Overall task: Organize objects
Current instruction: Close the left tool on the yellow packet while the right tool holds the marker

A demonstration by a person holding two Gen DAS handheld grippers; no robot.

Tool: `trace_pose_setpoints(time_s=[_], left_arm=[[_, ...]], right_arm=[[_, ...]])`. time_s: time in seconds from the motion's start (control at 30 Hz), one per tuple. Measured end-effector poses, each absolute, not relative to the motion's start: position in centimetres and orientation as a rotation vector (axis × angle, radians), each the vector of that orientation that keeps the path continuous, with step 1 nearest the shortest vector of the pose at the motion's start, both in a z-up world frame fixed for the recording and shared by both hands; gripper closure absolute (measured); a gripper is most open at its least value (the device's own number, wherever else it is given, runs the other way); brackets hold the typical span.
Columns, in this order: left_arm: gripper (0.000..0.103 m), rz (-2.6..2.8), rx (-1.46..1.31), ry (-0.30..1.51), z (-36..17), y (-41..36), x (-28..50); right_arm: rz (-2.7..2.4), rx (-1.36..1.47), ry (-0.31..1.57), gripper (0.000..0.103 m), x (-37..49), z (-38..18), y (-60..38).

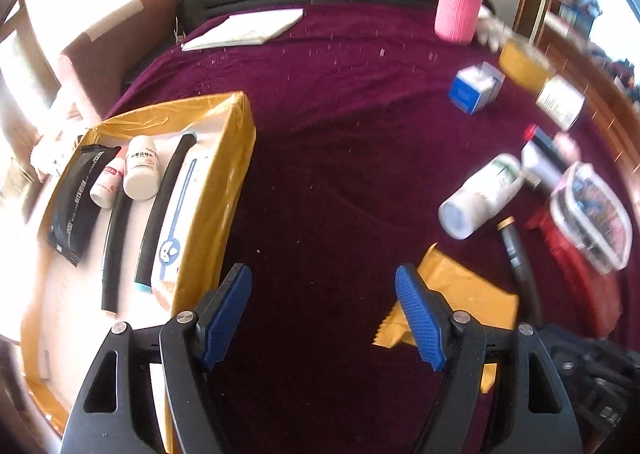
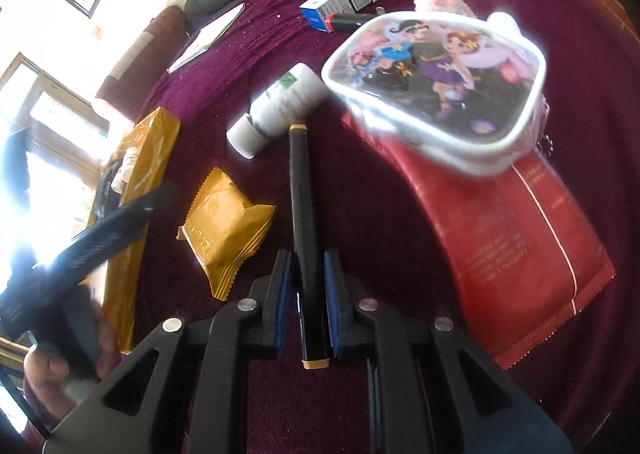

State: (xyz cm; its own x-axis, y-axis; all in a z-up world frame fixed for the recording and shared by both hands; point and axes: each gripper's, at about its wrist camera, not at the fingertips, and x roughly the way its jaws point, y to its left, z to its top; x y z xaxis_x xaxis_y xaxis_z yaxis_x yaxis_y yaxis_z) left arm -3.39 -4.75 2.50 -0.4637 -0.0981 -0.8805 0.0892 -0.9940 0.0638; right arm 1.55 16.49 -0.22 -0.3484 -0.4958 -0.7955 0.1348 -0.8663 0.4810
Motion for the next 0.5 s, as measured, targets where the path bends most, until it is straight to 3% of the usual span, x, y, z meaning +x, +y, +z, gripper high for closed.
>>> trace_pose_setpoints(time_s=[0.13, 0.17, 0.27, 0.37, 0.5], left_arm=[[0.034, -2.549, 1.691, 0.135, 1.1, -4.5, -4.1], [0.030, -2.552, 1.693, 0.131, 1.0, -4.0, -4.2], [0.030, -2.640, 1.732, 0.105, 1.1, -2.0, -4.2], [0.030, -2.778, 1.811, 0.206, 1.9, -1.1, -3.4], [0.030, -2.807, 1.836, 0.077, 2.4, -1.0, -2.9]], right_arm=[[-2.256, 1.486, -0.477, 0.091, 1.6, -0.2, 16.5], [-2.256, 1.482, -0.478, 0.091, 1.7, -0.2, 16.5], [-2.240, 1.472, -0.515, 0.091, 1.7, -0.4, 16.9], [-2.212, 1.461, -0.559, 0.092, 1.7, -0.8, 17.5], [-2.186, 1.447, -0.594, 0.092, 1.6, -1.0, 17.7]])
